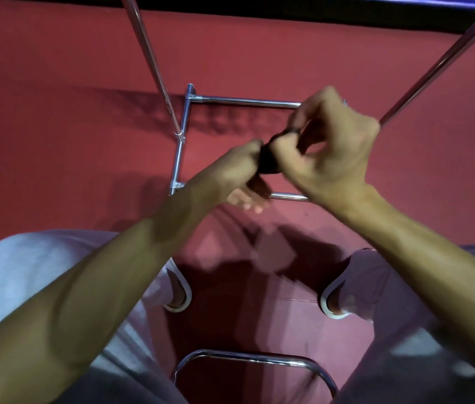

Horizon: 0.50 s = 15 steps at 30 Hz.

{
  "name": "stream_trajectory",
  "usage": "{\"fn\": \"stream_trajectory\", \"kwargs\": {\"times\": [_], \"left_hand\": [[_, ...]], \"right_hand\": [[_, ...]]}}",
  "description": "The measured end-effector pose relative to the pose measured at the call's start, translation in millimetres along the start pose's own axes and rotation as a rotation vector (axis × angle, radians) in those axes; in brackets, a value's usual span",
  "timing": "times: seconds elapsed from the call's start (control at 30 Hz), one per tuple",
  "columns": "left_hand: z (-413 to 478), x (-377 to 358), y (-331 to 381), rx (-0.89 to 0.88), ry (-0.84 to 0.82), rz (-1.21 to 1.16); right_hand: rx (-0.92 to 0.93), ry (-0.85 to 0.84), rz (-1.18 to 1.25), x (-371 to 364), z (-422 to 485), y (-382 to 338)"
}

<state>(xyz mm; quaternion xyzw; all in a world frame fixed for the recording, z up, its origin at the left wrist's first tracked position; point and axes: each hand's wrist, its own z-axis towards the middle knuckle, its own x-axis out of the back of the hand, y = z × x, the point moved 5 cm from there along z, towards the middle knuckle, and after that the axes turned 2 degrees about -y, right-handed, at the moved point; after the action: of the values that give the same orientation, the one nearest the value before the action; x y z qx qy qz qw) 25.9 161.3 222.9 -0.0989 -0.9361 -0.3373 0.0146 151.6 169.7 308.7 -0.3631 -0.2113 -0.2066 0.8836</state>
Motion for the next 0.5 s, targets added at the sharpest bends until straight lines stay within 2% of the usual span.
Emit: {"fn": "stream_trajectory", "kwargs": {"times": [0.07, 0.1, 0.13, 0.17, 0.2, 0.23, 0.27, 0.3, 0.33, 0.4, 0.43, 0.5], "left_hand": [[-8.0, 21.4, 6.6, -0.053, 0.332, 0.701], [-14.0, 32.1, 13.7, -0.133, 0.552, 0.941], [-17.8, 38.5, 22.4, -0.230, 0.719, 1.002], [-24.2, 42.1, 28.9, -0.362, 0.740, 0.938], [-22.1, 42.1, 33.6, -0.483, 0.586, 0.788], [-19.9, 38.0, 37.3, -0.563, 0.335, 0.556], [-19.3, 28.7, 38.0, -0.563, 0.084, 0.333], [-21.2, 19.3, 37.5, -0.577, -0.066, 0.242], [-23.6, 13.4, 38.2, -0.623, -0.098, 0.274], [-29.2, 8.9, 37.5, -0.764, 0.099, 0.540], [-31.0, 9.0, 35.6, -0.801, 0.205, 0.650], [-35.7, 6.7, 33.6, -0.820, 0.197, 0.701]], "right_hand": [[-0.218, 0.074, 0.121, 3.8, 6.0, 18.5], [-0.312, 0.086, 0.173, 2.7, 6.8, 24.9], [-0.396, 0.062, 0.229, -0.1, 6.1, 30.4], [-0.469, 0.027, 0.272, -3.8, 3.3, 33.6], [-0.549, -0.004, 0.310, -7.3, 1.4, 34.7], [-0.631, -0.015, 0.362, -9.8, 0.7, 37.3], [-0.738, -0.007, 0.440, -11.7, 1.1, 40.3], [-0.868, 0.007, 0.535, -14.4, -0.2, 46.4], [-1.005, 0.016, 0.645, -17.5, -2.0, 50.9], [-1.214, -0.052, 0.784, -24.7, -8.0, 53.9], [-1.270, -0.117, 0.779, -26.3, -10.7, 55.7], [-1.253, -0.241, 0.688, -26.3, -11.4, 58.6]]}}
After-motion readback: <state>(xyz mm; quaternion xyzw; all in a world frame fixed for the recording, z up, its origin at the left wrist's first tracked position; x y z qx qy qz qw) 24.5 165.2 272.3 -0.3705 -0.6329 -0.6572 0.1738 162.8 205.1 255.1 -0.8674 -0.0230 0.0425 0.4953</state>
